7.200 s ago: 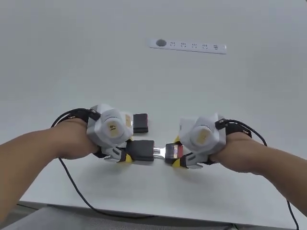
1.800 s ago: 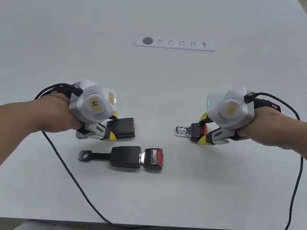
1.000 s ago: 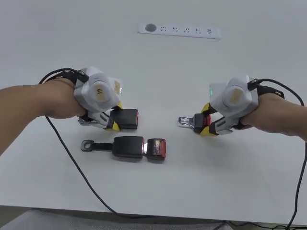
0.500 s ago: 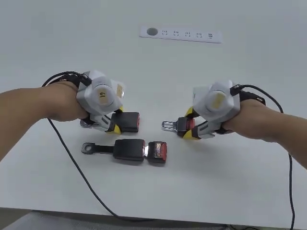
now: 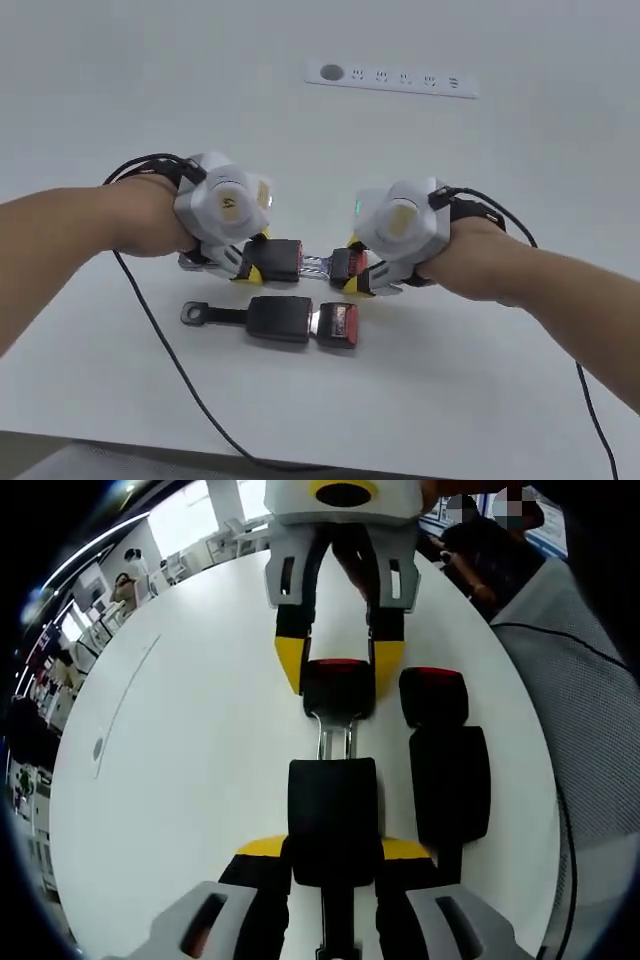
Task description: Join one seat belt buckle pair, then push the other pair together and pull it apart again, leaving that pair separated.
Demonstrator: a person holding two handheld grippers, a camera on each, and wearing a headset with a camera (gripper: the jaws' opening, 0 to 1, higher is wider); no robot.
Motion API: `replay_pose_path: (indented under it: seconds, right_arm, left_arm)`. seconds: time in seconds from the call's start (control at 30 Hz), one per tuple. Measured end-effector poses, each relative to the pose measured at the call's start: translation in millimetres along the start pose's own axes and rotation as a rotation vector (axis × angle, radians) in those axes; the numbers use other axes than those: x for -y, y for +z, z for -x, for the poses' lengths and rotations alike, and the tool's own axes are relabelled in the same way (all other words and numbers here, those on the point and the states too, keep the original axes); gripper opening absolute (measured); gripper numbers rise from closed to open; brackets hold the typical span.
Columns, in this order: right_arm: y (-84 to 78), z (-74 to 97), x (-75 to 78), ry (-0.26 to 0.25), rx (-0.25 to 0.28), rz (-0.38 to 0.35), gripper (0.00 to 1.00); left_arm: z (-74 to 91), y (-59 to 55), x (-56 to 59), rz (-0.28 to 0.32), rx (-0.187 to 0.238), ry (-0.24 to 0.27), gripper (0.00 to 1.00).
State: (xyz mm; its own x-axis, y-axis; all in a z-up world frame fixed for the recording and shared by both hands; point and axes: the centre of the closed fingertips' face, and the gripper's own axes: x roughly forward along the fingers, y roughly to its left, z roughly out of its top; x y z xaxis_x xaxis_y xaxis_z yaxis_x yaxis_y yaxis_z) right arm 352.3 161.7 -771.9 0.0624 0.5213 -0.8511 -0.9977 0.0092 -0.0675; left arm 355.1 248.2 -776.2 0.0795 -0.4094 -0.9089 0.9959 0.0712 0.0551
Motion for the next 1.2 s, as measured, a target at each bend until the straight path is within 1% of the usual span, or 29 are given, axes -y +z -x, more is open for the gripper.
replay_pose_path:
  seconds: [0.03,0.13,0.2,0.23,0.27,0.37,0.43,0.57,0.73,0.9,0.97,1.0,1.17,1.2]
  right_arm:
    - [-0.6,0.0,1.3,-0.002,-0.010,0.007,0.31]
    - [4.0,-1.2,1.8,0.003,0.002,0.018,0.31]
    - [9.5,-3.2,3.4,-0.006,0.010,0.034,0.30]
    - [9.7,-5.9,4.8,-0.004,0.009,0.034,0.30]
    - [9.3,-7.7,4.8,0.002,0.009,0.030,0.30]
    - [9.4,-7.2,4.9,0.004,0.018,0.005,0.30]
    - [9.7,-7.7,5.2,0.009,0.026,0.001,0.30]
    - [12.2,-7.2,3.6,0.016,0.036,0.005,0.29]
    - [12.9,-8.0,2.9,0.021,0.036,0.008,0.28]
    - [14.8,-10.3,2.8,0.019,0.038,0.007,0.28]
    - [21.0,-14.0,0.1,0.017,0.044,0.008,0.28]
    - [21.2,-14.7,0.4,0.013,0.036,0.016,0.28]
    - [23.1,-16.3,2.6,0.017,0.042,0.007,0.28]
    - [23.6,-16.4,2.2,0.016,0.040,0.010,0.28]
  left_arm:
    - [0.1,0.1,0.1,0.002,0.000,0.000,0.34]
    - [-1.0,-0.8,-0.2,0.004,0.001,-0.001,0.34]
    - [-1.8,-1.7,-1.1,0.004,0.000,-0.004,0.34]
    - [-2.8,-3.9,-2.9,0.004,0.001,-0.007,0.33]
    - [-2.6,-3.5,-2.9,0.007,0.002,-0.008,0.33]
    - [-0.8,-2.1,-2.3,0.023,0.011,-0.010,0.33]
    - [-3.2,-4.8,-3.8,0.027,0.023,-0.009,0.33]
    - [-2.0,-0.4,-1.1,0.021,0.026,-0.013,0.33]
    - [-3.5,-0.4,-1.6,0.023,0.043,-0.018,0.32]
    - [-4.1,1.4,-0.4,0.018,0.033,-0.019,0.32]
    - [-5.6,0.3,-1.8,0.015,0.033,-0.021,0.32]
    - [-5.1,1.0,-1.2,0.018,0.034,-0.021,0.32]
    - [-2.9,3.2,0.5,0.024,0.038,-0.018,0.32]
    - [-3.9,2.0,-0.1,0.025,0.037,-0.018,0.32]
